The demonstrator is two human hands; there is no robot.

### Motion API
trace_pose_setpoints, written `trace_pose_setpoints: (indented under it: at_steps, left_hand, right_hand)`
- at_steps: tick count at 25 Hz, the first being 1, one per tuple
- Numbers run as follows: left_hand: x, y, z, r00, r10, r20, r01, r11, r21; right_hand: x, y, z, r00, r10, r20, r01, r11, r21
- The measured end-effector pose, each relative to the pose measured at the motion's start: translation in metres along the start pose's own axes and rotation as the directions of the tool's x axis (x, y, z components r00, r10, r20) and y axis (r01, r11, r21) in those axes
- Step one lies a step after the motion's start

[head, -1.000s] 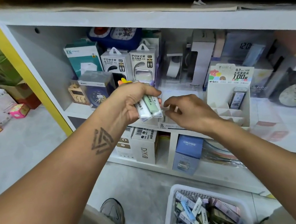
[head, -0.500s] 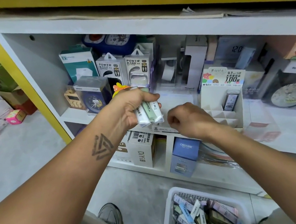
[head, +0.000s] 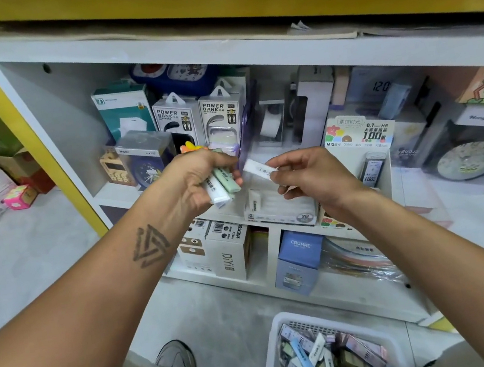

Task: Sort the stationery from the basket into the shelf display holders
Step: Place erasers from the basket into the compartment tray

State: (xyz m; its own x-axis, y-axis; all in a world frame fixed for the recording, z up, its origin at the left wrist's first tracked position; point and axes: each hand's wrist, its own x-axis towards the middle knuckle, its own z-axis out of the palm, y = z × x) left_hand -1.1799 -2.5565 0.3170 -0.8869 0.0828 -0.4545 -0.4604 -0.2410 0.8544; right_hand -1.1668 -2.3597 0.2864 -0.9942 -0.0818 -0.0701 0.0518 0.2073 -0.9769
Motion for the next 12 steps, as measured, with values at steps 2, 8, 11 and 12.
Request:
trace_pose_setpoints:
  at_steps: [2,8,11,12]
  left_hand:
    - [0.0,0.0,0.0,1.0,-0.006,-0.001,0.006,1.0,0.015]
    - [0.002,0.0,-0.004,1.0,-0.002,-0.028,0.003,1.0,0.015]
    - [0.002,0.0,-0.008,0.999,0.001,-0.045,0.0,1.0,0.022]
    - [0.002,0.0,-0.009,0.999,0.004,-0.048,-0.002,1.0,0.025]
  right_hand:
    - [0.003,0.004,-0.001,0.999,-0.032,-0.023,0.03,0.998,-0.058]
    - [0.017,0.009,0.002,0.972,-0.192,-0.136,0.138,0.934,-0.331]
    - [0.022,0.009,0.006,0.968,-0.221,-0.118,0.193,0.957,-0.215]
    - [0.023,0.008,0.005,0.966,-0.235,-0.107,0.214,0.961,-0.174]
